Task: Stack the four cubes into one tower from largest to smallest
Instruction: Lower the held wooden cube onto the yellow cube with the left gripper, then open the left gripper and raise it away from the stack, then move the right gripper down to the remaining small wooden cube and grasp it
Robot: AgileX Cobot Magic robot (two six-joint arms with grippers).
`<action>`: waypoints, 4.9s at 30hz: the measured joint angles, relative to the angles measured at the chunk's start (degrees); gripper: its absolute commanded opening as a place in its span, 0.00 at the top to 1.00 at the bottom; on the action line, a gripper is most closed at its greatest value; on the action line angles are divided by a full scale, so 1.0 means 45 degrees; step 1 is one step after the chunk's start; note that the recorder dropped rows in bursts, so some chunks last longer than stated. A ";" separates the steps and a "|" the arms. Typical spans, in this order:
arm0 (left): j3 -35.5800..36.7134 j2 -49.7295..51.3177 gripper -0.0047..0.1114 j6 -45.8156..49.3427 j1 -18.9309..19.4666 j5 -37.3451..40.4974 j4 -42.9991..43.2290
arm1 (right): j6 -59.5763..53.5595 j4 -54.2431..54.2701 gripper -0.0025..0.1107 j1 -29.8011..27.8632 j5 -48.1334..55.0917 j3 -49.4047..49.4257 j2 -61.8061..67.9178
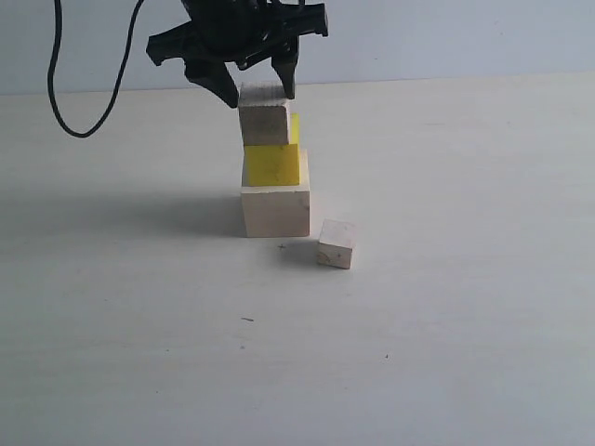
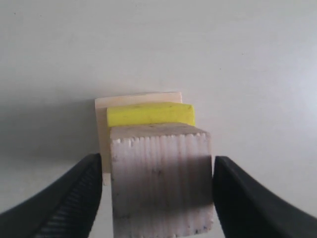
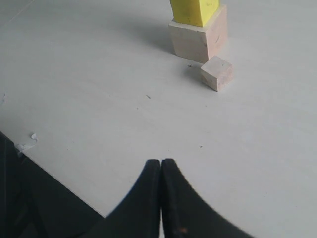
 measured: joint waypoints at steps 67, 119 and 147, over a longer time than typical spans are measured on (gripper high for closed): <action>0.0000 -0.3011 0.96 0.1376 -0.0382 0.0046 0.0323 | 0.0000 0.0000 0.98 0.0000 0.0049 0.0000 0.0000; 1.9203 -1.9747 0.96 -0.4146 -0.4386 -0.7756 1.0974 | -0.1953 -0.0567 0.98 0.0000 -0.2038 0.0000 0.0454; 1.8570 -1.5570 0.96 -0.5967 -0.0799 -1.1355 1.3603 | -0.7976 0.2389 0.98 0.0000 -0.6320 -0.1357 1.1043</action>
